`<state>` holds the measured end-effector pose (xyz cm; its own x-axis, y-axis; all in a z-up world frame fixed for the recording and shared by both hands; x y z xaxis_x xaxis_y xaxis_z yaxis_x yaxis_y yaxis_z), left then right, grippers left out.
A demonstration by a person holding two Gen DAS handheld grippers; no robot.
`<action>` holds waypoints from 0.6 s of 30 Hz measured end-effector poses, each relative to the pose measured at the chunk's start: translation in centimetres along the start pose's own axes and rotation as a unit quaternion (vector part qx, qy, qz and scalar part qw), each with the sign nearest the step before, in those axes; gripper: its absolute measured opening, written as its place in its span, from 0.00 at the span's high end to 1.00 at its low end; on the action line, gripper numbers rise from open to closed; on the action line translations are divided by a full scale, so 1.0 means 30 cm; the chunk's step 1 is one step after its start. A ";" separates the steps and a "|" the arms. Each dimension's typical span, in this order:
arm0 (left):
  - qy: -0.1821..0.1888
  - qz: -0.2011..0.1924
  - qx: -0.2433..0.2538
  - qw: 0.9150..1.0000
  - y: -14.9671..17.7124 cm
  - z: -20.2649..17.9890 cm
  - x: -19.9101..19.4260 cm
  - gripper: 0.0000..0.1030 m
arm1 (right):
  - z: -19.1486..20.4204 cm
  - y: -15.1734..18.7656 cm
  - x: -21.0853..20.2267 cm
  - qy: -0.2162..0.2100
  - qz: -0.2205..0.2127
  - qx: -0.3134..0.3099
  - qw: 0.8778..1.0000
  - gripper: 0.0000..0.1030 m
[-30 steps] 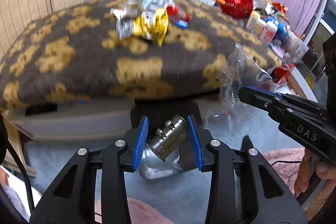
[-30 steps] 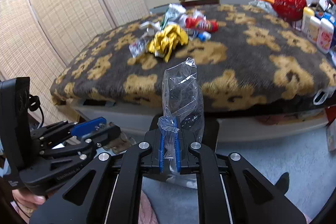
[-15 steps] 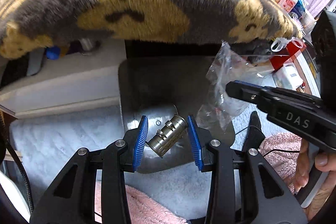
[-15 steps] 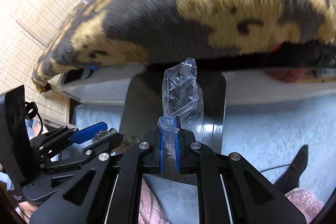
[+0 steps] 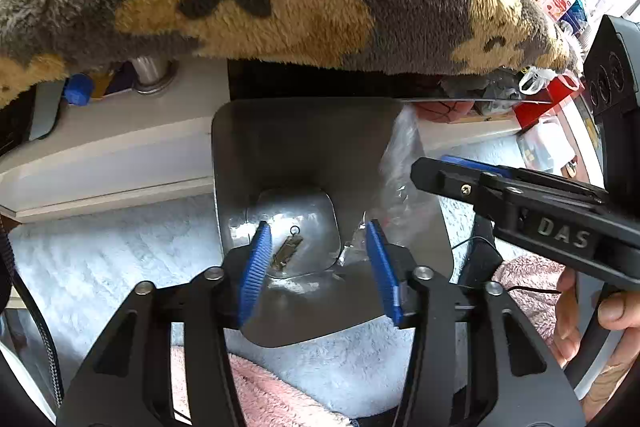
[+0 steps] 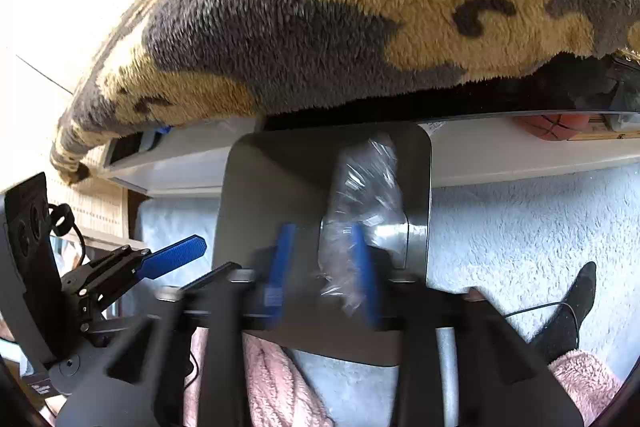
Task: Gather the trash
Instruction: 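Carry both items down to the bin and open both tools, then grasp the silver blister pack with the left tool while the right tool grasps the yellow wrapper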
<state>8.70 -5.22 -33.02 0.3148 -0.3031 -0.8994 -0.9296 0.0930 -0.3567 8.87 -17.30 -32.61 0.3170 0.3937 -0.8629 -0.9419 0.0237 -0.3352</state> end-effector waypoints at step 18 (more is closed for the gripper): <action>-0.026 -0.083 0.000 0.996 0.015 -0.014 -0.312 0.21 | -0.047 -0.034 -0.303 0.060 -0.118 -0.005 0.991 0.03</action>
<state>5.26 -2.73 -24.64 0.4734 -0.2641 -0.8403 -0.8643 0.0450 -0.5010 7.10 -22.20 -24.95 0.5394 0.2656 -0.7990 -0.8393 0.0933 -0.5356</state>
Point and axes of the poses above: each gripper's, at about its wrist camera, not at the fingertips, and x roughly the way its jaws point, z to its left, y to its underside, the point moved 4 cm from there along x, roughly the way its jaws point, and after that the axes turned 4 degrees about -x, right-handed, at the moved point
